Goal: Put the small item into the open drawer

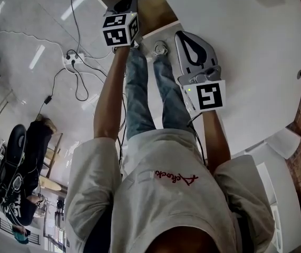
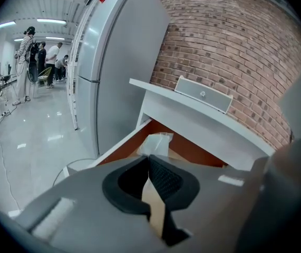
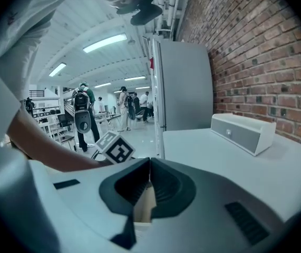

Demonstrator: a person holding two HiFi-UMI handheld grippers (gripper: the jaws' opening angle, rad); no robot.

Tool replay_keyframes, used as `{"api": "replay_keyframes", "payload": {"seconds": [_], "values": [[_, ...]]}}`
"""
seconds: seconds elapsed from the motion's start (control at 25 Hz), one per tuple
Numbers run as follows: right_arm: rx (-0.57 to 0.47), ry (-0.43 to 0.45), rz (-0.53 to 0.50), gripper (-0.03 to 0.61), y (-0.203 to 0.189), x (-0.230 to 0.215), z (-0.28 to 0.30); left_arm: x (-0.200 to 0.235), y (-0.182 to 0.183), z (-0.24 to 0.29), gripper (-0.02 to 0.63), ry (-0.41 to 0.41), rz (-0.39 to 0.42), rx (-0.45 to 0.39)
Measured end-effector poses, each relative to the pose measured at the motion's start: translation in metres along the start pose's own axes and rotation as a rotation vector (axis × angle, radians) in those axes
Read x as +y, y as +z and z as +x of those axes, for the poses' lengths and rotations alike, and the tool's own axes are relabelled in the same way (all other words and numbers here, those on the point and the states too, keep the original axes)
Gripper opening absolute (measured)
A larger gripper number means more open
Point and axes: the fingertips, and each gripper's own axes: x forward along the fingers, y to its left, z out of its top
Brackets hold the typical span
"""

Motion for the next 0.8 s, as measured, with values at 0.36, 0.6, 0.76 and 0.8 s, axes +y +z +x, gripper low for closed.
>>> {"api": "replay_keyframes", "payload": {"seconds": [0.36, 0.6, 0.76, 0.8], "values": [[-0.007, 0.001, 0.007, 0.012, 0.001, -0.005, 0.003, 0.027, 0.021, 0.039, 0.012, 0.020, -0.016, 0.001], [0.009, -0.008, 0.015, 0.012, 0.000, -0.009, 0.001, 0.007, -0.006, 0.058, 0.012, -0.013, -0.016, 0.078], [0.015, -0.012, 0.026, 0.012, -0.001, -0.010, 0.001, -0.003, -0.035, 0.073, 0.012, -0.032, -0.016, 0.152], [0.017, -0.012, 0.026, 0.012, -0.001, -0.010, 0.002, -0.004, -0.042, 0.078, 0.012, -0.034, -0.015, 0.175]]}}
